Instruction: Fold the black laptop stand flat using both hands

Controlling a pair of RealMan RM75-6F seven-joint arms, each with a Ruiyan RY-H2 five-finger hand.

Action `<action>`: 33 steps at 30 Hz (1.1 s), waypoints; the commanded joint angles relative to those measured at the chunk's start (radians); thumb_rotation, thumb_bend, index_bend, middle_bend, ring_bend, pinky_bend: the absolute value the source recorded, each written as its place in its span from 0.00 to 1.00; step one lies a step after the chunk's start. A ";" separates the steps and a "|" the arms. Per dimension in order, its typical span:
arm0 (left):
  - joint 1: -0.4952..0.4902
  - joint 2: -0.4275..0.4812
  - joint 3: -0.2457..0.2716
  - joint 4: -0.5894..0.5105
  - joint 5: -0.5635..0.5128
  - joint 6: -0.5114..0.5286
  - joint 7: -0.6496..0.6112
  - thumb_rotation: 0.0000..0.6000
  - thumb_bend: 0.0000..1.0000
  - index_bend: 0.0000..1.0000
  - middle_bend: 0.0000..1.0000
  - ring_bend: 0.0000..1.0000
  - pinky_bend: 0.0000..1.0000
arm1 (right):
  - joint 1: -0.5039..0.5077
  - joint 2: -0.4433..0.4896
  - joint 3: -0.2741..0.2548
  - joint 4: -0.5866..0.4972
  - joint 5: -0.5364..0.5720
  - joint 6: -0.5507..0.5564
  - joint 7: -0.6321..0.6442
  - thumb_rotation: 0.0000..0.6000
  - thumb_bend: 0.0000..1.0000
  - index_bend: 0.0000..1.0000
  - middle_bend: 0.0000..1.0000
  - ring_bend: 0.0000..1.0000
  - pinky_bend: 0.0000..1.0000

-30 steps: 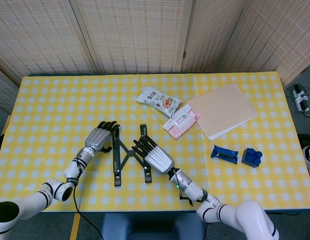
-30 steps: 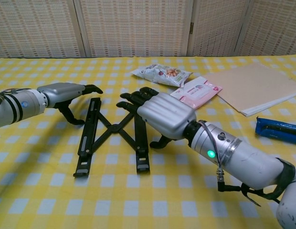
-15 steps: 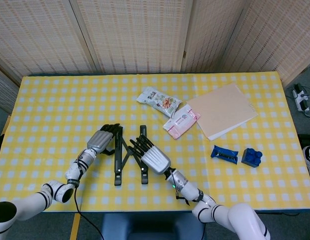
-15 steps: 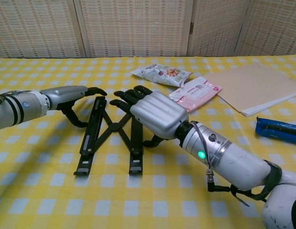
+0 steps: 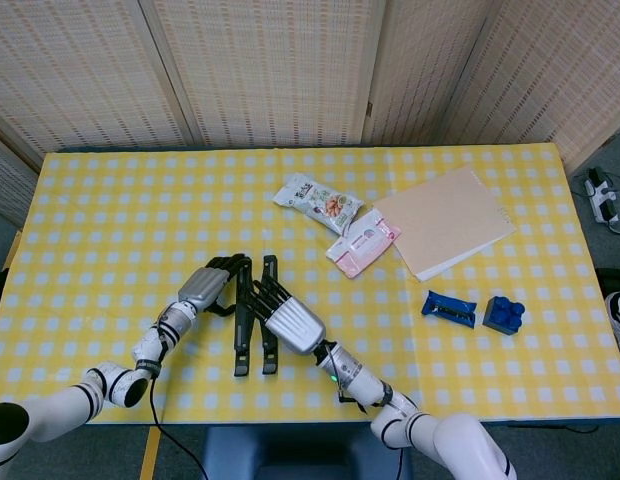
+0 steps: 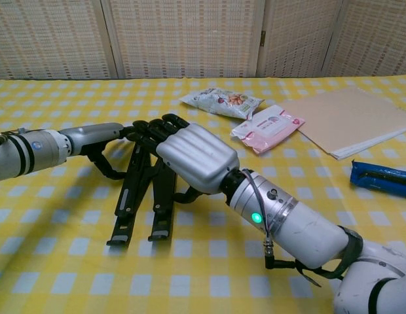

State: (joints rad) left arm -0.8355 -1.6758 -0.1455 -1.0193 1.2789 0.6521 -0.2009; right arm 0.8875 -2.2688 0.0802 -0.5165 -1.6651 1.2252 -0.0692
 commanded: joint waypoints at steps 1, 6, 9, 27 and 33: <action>0.000 0.014 0.001 -0.020 0.006 0.002 -0.007 1.00 0.30 0.05 0.03 0.00 0.05 | 0.007 0.000 -0.012 -0.008 -0.009 0.003 -0.004 1.00 0.23 0.00 0.00 0.00 0.00; 0.020 0.057 -0.003 -0.053 0.001 0.033 -0.005 1.00 0.30 0.05 0.03 0.00 0.05 | 0.009 0.062 -0.046 -0.076 -0.032 -0.018 -0.011 1.00 0.23 0.00 0.00 0.00 0.00; 0.036 0.090 -0.006 -0.074 -0.004 0.059 0.000 1.00 0.31 0.05 0.03 0.00 0.05 | 0.031 0.154 -0.066 -0.189 -0.048 -0.069 -0.049 1.00 0.23 0.00 0.00 0.00 0.00; 0.162 0.264 -0.043 -0.228 0.014 0.268 -0.108 1.00 0.31 0.05 0.03 0.00 0.04 | 0.293 0.542 0.071 -0.791 0.231 -0.701 -0.461 1.00 0.23 0.00 0.00 0.00 0.00; 0.173 0.269 -0.033 -0.211 0.021 0.268 -0.135 1.00 0.31 0.05 0.03 0.00 0.04 | 0.335 0.506 0.083 -0.756 0.296 -0.730 -0.523 1.00 0.22 0.00 0.00 0.00 0.00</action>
State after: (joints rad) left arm -0.6633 -1.4070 -0.1801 -1.2320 1.2986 0.9209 -0.3345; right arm 1.2153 -1.7553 0.1576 -1.2802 -1.3802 0.5037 -0.5828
